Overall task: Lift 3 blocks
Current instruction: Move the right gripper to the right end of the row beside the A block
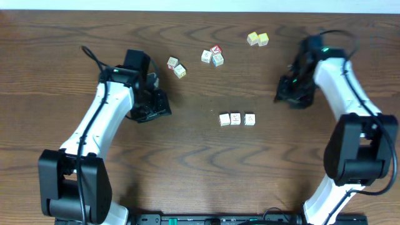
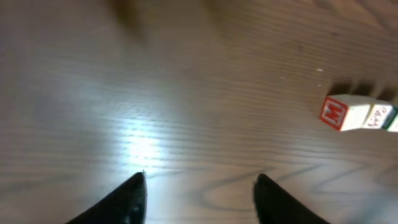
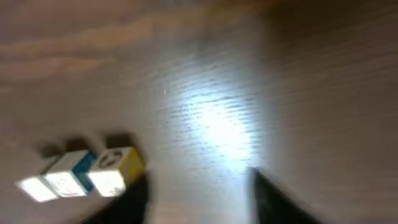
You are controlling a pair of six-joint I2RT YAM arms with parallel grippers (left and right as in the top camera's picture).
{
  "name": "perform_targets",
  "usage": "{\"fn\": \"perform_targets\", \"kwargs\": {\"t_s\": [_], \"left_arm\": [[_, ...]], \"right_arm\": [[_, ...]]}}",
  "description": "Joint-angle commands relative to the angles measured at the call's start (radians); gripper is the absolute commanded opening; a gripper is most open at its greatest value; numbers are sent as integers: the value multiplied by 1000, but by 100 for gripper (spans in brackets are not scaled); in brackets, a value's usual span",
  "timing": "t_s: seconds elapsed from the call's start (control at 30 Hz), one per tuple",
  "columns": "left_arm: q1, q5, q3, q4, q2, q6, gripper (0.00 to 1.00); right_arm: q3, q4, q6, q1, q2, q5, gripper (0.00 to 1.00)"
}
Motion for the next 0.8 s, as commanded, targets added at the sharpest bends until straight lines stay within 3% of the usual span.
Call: {"fn": "perform_targets", "kwargs": {"t_s": [0.0,0.17,0.43,0.77], "left_arm": [[-38,-13,-10,28,5,-26,41],[-80,-13,-18,109,6,-114,8],[-161,-60,-18,205,95,-179,7],[-245,0,-18,316,219,-172,7]], "right_arm": [[-87,59,-23,34,-16,19,1],[-166,158,-23,66,-16,10,3],[-229,224,-33,113,-16,-51,1],[-305,365,-47,129,-16,-97,1]]}}
